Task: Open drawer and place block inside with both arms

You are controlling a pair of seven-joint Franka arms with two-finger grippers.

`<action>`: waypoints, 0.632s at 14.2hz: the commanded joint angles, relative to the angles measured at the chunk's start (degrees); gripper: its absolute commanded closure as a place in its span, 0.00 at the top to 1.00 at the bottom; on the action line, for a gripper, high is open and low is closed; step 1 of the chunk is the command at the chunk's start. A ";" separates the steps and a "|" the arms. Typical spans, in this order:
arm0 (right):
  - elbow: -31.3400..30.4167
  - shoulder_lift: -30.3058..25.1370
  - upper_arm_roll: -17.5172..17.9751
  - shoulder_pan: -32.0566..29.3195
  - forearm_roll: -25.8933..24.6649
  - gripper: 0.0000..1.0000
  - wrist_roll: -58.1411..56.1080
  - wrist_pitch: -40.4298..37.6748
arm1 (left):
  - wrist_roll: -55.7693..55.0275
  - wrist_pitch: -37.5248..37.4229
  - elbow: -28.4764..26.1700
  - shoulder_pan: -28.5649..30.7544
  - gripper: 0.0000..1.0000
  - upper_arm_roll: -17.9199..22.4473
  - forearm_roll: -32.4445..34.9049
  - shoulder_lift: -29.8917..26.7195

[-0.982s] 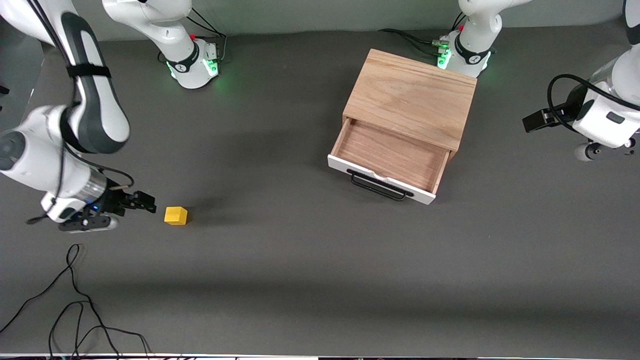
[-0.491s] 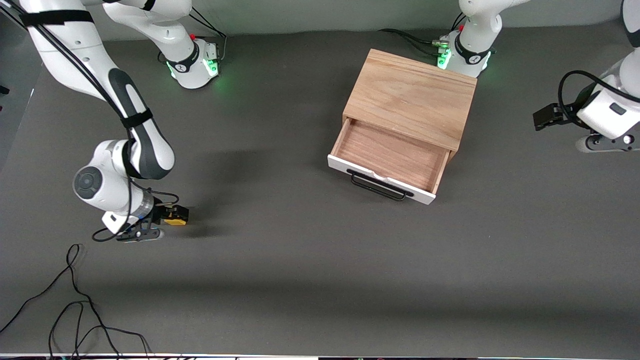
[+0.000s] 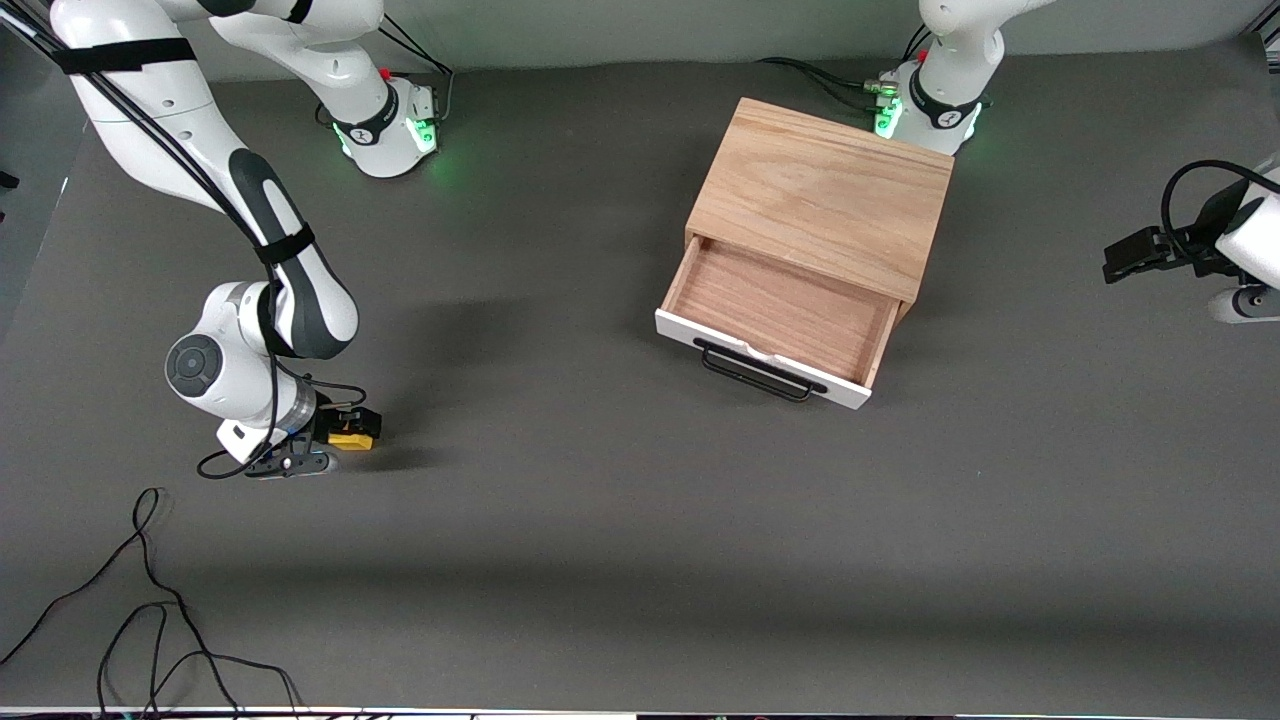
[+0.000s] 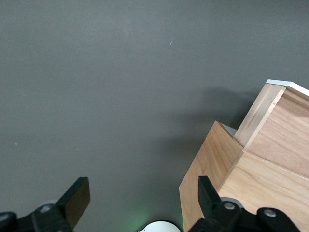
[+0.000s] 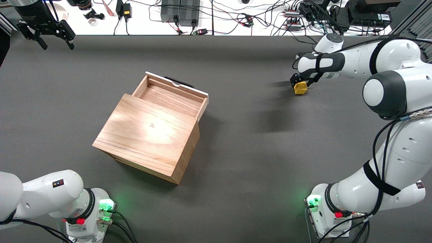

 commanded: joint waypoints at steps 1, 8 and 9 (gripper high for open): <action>-0.59 0.00 -0.39 0.31 -0.50 0.43 -1.23 1.15 | 1.07 2.00 -0.82 -0.55 1.00 -0.14 -0.76 -0.08; 7.97 -1.84 -0.30 0.31 0.20 0.02 -0.09 -10.13 | 1.07 3.23 0.23 -20.66 1.00 18.81 -0.67 0.54; 13.07 -2.02 -0.30 0.31 0.29 0.02 0.70 -17.76 | 1.07 3.23 0.58 -20.94 1.00 19.28 -0.76 0.54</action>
